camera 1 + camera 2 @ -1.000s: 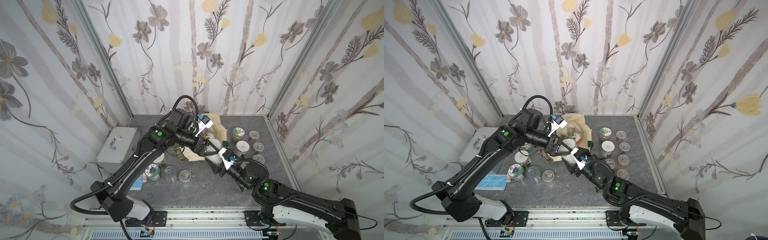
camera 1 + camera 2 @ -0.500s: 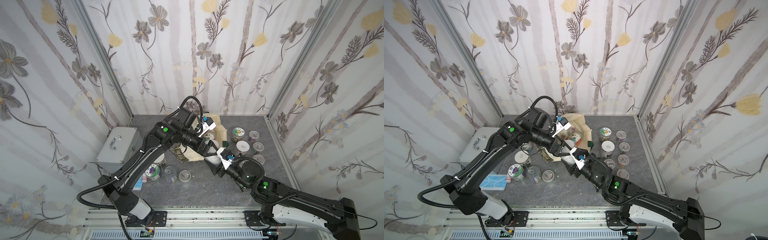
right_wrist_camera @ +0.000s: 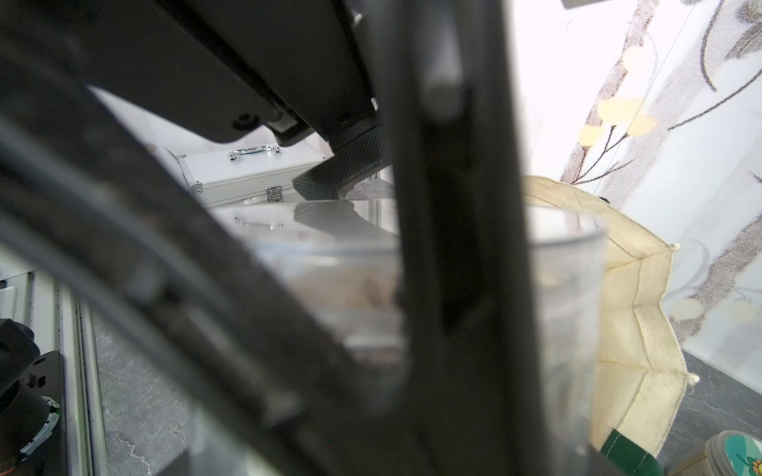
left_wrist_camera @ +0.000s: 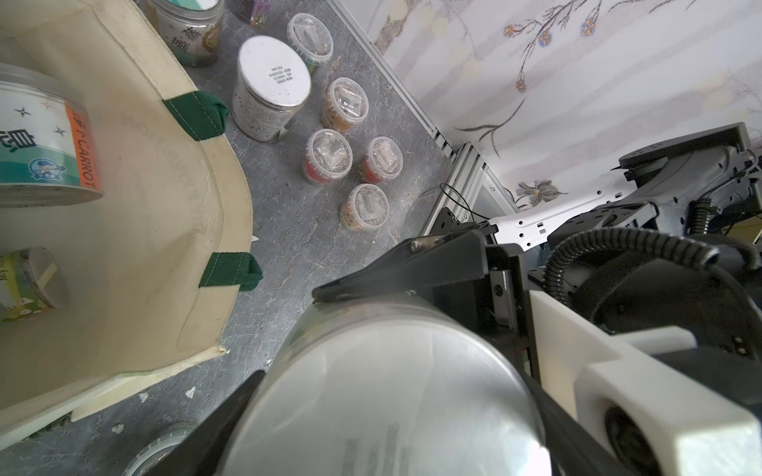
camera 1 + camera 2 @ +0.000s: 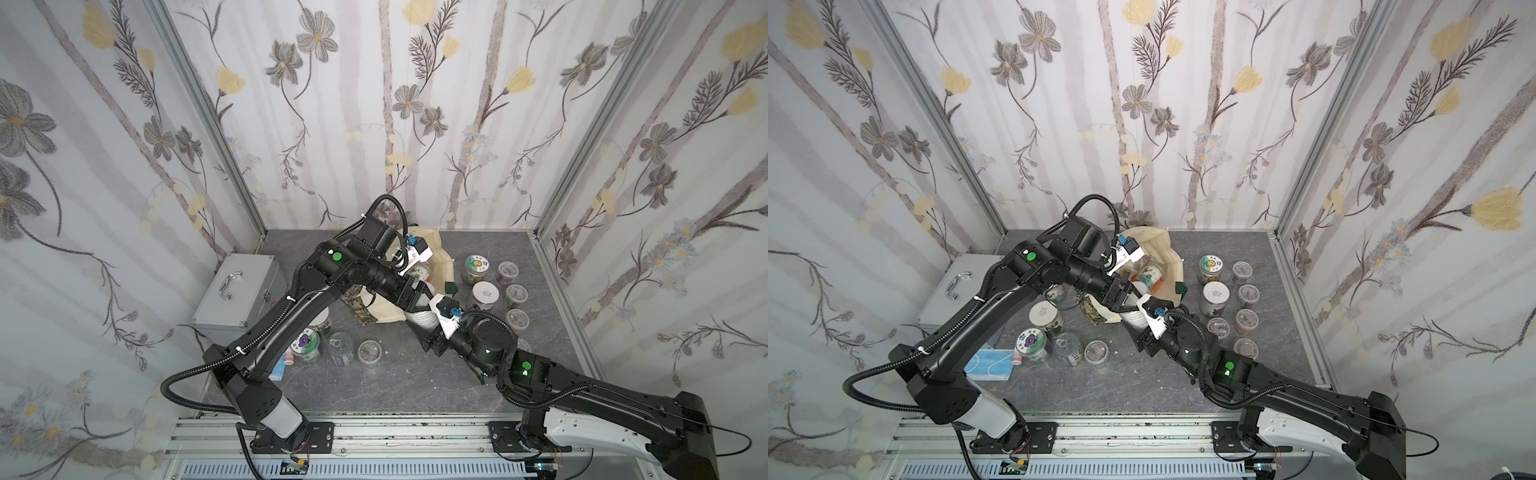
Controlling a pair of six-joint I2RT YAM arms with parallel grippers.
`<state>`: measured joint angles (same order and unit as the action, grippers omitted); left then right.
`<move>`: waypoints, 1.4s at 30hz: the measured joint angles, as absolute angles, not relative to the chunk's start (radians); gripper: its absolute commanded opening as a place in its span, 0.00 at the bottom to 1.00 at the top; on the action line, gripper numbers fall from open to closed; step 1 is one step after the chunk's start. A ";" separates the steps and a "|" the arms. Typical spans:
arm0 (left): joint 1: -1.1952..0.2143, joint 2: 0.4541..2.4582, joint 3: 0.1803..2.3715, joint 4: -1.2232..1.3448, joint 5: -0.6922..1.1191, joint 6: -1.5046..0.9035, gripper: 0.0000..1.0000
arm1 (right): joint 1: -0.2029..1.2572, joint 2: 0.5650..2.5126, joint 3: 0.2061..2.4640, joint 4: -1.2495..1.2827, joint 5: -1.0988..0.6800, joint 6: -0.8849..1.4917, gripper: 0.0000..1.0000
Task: Take out the seed jars from the canvas bag
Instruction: Place the seed jar at the center of the board.
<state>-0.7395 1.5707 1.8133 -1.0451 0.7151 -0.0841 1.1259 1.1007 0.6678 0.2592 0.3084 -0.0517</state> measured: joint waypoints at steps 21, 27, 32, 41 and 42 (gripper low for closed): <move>-0.744 1.512 1.599 -0.958 0.488 -0.189 0.65 | 1.127 0.962 0.587 0.239 0.369 0.038 1.00; -0.860 1.465 1.423 -0.859 0.376 -0.287 0.62 | 1.121 0.889 0.574 0.184 0.433 0.101 1.00; -0.954 1.398 1.246 -0.765 0.216 -0.343 0.61 | 1.116 0.864 0.607 0.110 0.478 0.174 1.00; -1.107 1.326 0.990 -0.691 -0.073 -0.417 0.60 | 1.100 0.863 0.623 0.131 0.519 0.269 1.00; -1.113 1.321 0.975 -0.681 -0.094 -0.424 0.60 | 1.095 0.863 0.623 0.133 0.519 0.277 1.00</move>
